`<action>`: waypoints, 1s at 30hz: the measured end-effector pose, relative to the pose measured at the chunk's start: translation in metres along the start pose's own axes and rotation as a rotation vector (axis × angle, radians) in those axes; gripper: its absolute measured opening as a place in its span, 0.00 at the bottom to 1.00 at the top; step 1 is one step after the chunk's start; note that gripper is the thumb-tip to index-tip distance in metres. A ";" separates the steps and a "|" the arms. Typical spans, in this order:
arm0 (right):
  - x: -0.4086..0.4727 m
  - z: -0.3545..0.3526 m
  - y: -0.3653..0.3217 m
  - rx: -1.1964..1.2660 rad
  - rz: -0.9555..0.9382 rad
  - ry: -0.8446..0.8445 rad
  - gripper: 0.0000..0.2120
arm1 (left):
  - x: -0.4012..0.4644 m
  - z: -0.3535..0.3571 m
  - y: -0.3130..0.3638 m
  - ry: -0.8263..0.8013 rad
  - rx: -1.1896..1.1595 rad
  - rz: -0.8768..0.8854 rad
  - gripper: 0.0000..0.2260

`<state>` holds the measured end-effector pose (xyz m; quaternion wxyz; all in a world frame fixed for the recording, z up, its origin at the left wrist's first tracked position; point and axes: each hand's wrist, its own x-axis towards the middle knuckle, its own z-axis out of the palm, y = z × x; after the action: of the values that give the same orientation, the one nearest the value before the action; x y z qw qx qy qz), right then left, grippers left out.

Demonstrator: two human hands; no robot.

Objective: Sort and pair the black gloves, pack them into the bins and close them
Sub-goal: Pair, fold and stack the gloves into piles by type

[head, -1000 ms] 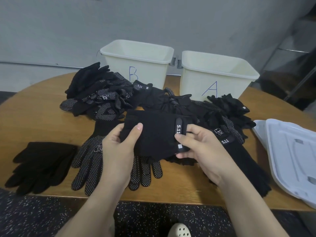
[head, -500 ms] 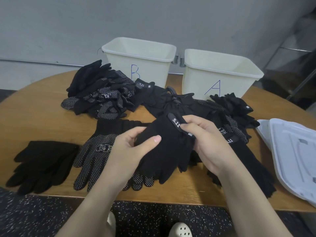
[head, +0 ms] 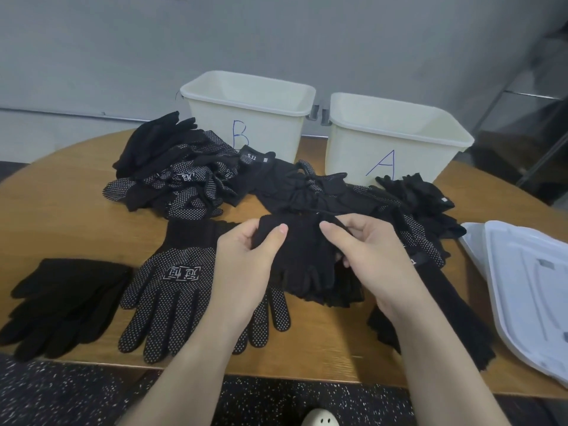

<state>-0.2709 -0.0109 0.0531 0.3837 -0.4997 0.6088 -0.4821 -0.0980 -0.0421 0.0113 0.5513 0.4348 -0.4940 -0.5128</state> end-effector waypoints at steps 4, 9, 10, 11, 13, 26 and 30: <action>0.002 0.000 -0.001 0.011 0.043 0.057 0.13 | 0.007 0.006 0.000 -0.143 -0.004 0.046 0.08; 0.010 -0.001 0.004 -0.257 -0.033 0.326 0.12 | 0.011 0.012 -0.006 -0.204 0.331 0.117 0.11; 0.011 -0.001 0.005 -0.336 -0.046 0.365 0.09 | 0.010 0.012 -0.008 -0.182 0.418 0.108 0.10; 0.011 0.000 0.005 -0.407 -0.044 0.380 0.07 | 0.010 0.012 -0.010 -0.157 0.488 0.094 0.08; 0.012 0.003 0.007 -0.536 -0.013 0.346 0.08 | 0.009 0.012 -0.012 -0.110 0.582 0.076 0.04; 0.015 0.010 0.017 -0.887 0.100 0.194 0.19 | 0.011 0.018 -0.026 -0.027 0.912 0.166 0.22; 0.017 0.012 0.019 -0.976 0.129 0.170 0.17 | 0.012 0.023 -0.027 -0.030 0.955 0.149 0.25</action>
<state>-0.2674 -0.0297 0.0315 0.0833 -0.5411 0.8223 -0.1551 -0.1244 -0.0561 -0.0111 0.3181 0.5952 -0.7120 -0.1941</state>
